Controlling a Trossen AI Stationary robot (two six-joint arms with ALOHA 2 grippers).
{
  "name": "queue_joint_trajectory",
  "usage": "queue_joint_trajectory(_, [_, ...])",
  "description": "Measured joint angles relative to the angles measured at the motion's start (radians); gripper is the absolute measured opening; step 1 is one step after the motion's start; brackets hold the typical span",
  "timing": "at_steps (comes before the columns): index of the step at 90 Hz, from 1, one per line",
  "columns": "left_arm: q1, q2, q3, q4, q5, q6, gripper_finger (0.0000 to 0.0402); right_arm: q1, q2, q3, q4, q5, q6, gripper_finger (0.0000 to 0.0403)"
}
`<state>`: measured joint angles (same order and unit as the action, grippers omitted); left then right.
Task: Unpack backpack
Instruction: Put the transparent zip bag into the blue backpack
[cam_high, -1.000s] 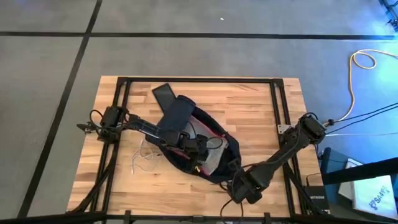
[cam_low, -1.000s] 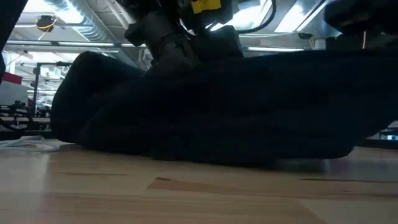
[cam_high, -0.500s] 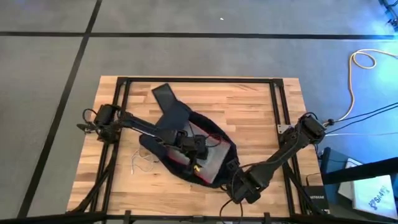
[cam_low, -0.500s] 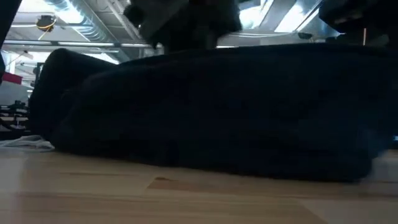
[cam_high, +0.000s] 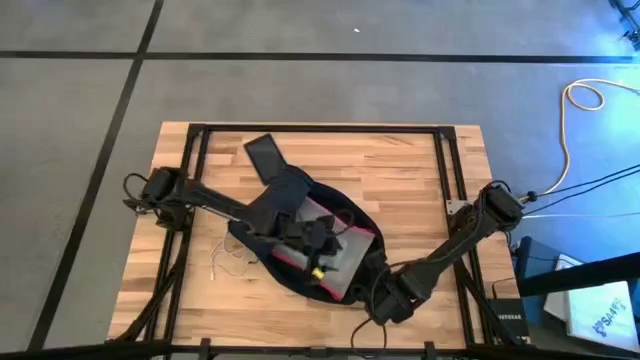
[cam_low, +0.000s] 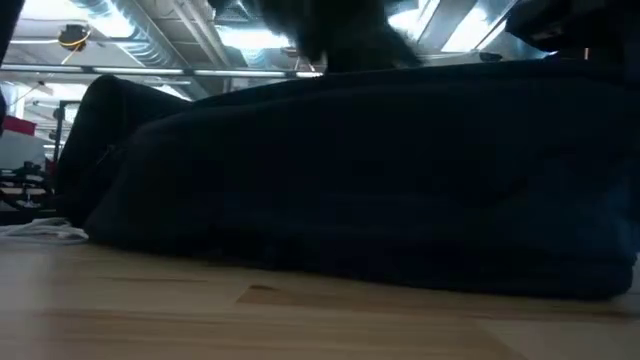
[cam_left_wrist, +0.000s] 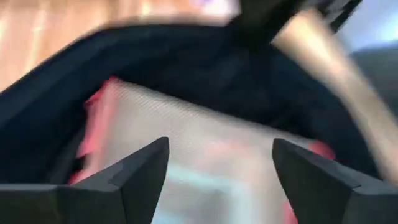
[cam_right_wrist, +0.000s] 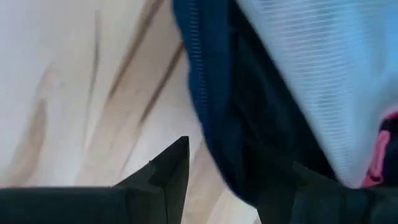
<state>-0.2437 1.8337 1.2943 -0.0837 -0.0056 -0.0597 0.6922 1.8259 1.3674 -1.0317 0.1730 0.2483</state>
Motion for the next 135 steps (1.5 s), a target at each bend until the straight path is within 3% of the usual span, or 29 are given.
queue_joint_trajectory(22, [-0.206,-0.139,0.002,-0.187,-0.015,-0.145,0.0272,-0.001,0.0,0.0,0.012,0.012,-0.027,0.0131])
queue_joint_trajectory(38, [-0.362,-0.164,0.002,-0.491,-0.167,-0.305,0.0272,-0.009,0.0,0.0,0.012,0.007,-0.016,0.0131])
queue_joint_trajectory(52, [-0.413,-0.129,-0.06,-0.629,-0.212,-0.587,0.0272,-0.014,0.0,0.0,0.018,0.007,-0.017,0.0131])
queue_joint_trajectory(69, [-0.402,-0.074,-0.176,-0.639,-0.204,-0.674,0.0272,-0.02,0.0,0.0,0.019,0.007,-0.017,0.0131])
queue_joint_trajectory(85, [-0.33,-0.065,-0.238,-0.643,-0.386,-0.658,0.0272,-0.018,0.0,0.0,0.045,-0.033,-0.013,0.0131])
queue_joint_trajectory(97, [-0.25,-0.065,-0.239,-0.587,-0.511,-0.539,0.0272,-0.018,0.0,0.0,0.142,-0.091,0.007,0.0118])
queue_joint_trajectory(135, [0.069,-0.065,-0.257,-0.056,-0.505,-0.052,0.0272,-0.019,0.0,0.0,0.476,-0.14,-0.108,0.0066])
